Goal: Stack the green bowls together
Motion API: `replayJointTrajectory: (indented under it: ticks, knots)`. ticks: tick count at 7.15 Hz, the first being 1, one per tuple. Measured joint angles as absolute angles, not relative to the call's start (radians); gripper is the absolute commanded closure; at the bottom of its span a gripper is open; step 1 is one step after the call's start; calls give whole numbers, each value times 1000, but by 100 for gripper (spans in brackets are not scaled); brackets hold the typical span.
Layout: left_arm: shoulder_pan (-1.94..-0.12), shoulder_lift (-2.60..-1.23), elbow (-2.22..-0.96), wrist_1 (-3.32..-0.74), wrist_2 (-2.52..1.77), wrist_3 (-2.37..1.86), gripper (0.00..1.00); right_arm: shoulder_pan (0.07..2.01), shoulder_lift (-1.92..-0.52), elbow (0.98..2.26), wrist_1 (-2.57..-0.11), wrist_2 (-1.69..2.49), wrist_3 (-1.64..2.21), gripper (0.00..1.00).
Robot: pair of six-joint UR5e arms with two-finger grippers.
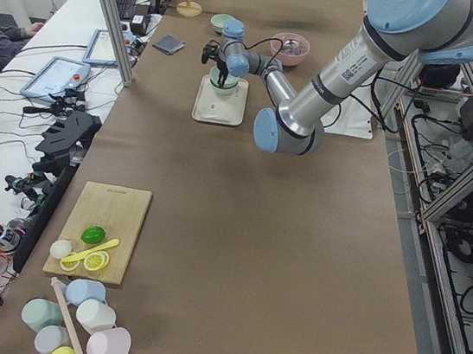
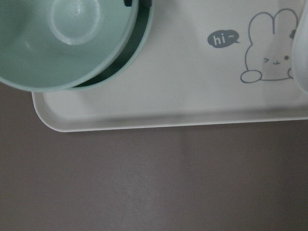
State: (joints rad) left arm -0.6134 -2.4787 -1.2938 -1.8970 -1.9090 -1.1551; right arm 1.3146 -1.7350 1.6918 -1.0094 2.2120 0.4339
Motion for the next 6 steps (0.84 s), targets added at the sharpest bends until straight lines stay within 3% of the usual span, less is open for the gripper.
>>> replayJointTrajectory:
  ticks: [5, 6]
  knots:
    - [-608, -2479, -1274, -1919, -1898, -1155, 100, 1315, -1735, 1691, -1011, 2212, 434, 0]
    - [-607, -2479, -1269, -1929, -1897, -1155, 84, 1315, -1735, 1690, -1011, 2212, 434, 0]
